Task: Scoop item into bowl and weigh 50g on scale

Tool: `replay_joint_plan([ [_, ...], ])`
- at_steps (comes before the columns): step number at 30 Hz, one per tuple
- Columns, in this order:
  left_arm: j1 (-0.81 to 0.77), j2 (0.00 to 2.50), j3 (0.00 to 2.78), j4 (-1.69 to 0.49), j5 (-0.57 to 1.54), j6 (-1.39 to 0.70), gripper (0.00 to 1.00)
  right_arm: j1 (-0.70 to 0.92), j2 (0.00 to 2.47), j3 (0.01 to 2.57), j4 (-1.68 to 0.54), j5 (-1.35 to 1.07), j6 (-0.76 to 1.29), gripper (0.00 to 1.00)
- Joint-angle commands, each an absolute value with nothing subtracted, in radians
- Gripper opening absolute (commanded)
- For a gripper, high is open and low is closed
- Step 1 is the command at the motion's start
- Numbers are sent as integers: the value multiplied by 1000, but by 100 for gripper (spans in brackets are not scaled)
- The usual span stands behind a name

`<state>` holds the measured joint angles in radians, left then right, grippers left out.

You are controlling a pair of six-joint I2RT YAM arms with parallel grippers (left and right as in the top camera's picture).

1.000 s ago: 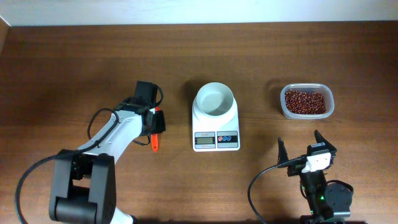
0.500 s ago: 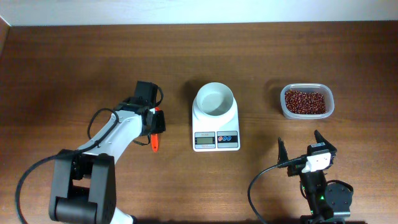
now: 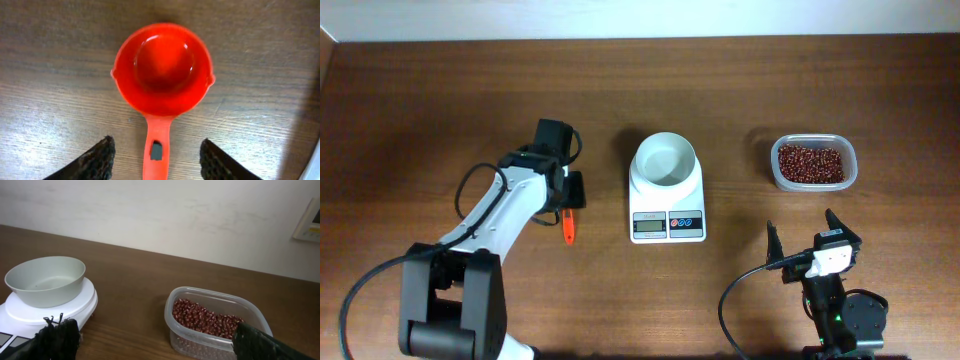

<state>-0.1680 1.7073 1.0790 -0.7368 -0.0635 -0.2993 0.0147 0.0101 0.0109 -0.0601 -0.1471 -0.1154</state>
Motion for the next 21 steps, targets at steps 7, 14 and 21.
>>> replay_joint_plan([
  [7, -170, 1686, 1018, -630, -67, -298, 70, 19, 4, 6, -65, -142, -117, 99],
  [14, -170, 1686, 1015, -625, -67, -298, 70, 19, 4, 6, -65, -142, -117, 99],
  [21, -170, 1686, 1014, -621, -67, -298, 68, 19, 4, 6, -65, -142, -117, 99],
])
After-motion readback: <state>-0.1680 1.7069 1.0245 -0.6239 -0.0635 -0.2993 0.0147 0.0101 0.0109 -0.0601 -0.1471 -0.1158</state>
